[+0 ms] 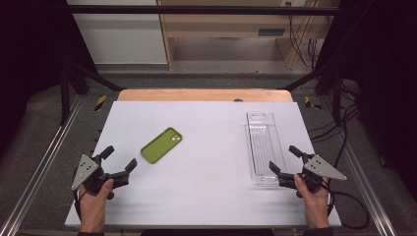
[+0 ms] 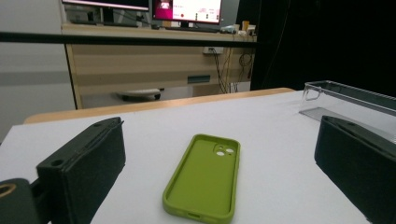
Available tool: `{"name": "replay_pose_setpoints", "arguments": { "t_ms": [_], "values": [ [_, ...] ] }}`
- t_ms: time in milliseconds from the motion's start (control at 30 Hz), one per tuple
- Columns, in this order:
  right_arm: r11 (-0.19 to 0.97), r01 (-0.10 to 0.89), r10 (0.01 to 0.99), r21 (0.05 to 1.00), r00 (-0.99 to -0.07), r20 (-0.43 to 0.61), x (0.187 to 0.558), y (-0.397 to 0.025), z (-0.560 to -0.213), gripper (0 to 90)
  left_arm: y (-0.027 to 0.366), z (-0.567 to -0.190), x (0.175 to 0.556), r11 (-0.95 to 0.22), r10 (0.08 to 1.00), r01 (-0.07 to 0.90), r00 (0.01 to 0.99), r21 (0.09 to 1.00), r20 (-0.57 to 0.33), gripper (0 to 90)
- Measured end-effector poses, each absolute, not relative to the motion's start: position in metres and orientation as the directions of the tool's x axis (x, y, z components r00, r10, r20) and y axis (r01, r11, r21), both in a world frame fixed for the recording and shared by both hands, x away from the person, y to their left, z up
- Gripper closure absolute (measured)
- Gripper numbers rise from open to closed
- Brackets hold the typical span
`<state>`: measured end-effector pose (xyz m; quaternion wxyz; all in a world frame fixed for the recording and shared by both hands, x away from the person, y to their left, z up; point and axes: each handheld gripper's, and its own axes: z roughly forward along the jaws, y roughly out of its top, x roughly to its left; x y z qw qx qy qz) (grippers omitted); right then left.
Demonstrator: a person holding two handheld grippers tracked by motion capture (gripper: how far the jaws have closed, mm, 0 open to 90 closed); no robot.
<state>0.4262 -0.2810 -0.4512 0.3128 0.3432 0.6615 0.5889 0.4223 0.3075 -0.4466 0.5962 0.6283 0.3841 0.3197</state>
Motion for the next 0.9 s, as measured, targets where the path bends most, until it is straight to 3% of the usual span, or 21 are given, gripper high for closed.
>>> {"name": "replay_pose_setpoints", "arguments": {
  "t_ms": [400, 567, 900],
  "values": [
    [0.012, 0.076, 0.853, 0.997, -0.521, 0.030, 0.420, -0.294, -0.453, 6.8, 0.265, -0.433, 0.433, -0.135, 0.856, 0.207, 0.518, 0.969, 0.009, 1.7],
    [0.020, 0.063, 0.861, 0.998, -0.508, 0.015, 0.418, -0.296, -0.452, 6.0, 0.251, -0.425, 0.447, -0.142, 0.839, 0.223, 0.544, 0.964, -0.002, 1.7],
    [0.035, 0.067, 0.870, 0.997, -0.493, 0.003, 0.417, -0.293, -0.452, 5.5, 0.227, -0.411, 0.488, -0.287, 0.815, 0.287, 0.575, 0.914, 0.075, 2.2]
  ]
}}
